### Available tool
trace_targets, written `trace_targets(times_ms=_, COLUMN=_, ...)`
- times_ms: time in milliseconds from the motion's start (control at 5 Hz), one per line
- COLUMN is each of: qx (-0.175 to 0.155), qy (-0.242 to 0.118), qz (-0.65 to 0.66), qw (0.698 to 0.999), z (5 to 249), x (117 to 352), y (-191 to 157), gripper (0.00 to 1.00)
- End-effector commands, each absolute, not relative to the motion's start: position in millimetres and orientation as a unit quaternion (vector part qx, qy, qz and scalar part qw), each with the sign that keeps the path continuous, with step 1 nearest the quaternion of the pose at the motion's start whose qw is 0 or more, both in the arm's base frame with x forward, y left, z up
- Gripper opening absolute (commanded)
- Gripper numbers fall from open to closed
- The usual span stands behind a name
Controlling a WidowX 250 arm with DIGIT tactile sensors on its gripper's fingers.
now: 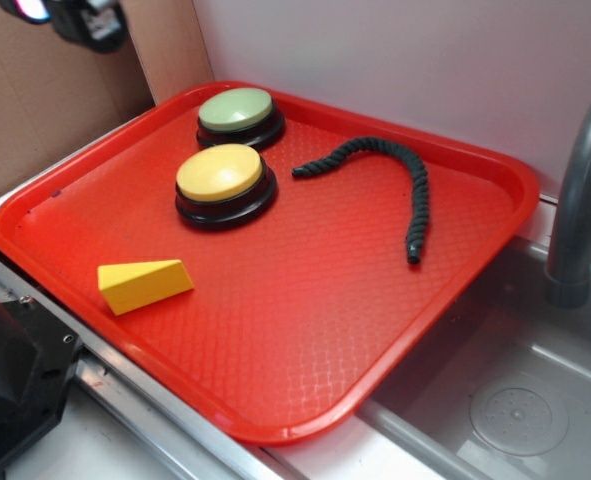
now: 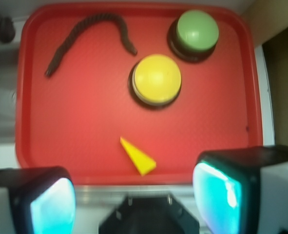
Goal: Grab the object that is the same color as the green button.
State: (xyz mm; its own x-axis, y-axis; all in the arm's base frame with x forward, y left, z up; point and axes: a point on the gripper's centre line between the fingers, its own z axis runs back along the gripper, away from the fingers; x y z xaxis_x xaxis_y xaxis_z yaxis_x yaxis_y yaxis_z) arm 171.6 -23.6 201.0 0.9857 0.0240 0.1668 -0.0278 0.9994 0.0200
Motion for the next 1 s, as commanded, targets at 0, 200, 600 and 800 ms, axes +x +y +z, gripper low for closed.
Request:
trace_targets(times_ms=0, qx=0.011, qy=-0.161, qz=0.008, qw=0.987, z=171, x=242, y=-28, gripper=1.00)
trace_targets(times_ms=200, qx=0.000, qy=-0.147, qz=0.039, qw=0.988, z=136, x=279, y=-23, gripper=1.00)
trace_targets(times_ms=600, qx=0.000, qy=-0.124, qz=0.055, qw=0.991, z=89, x=321, y=-23, gripper=1.00)
trace_targets(times_ms=800, qx=0.002, qy=-0.108, qz=0.058, qw=0.992, z=67, x=336, y=-20, gripper=1.00)
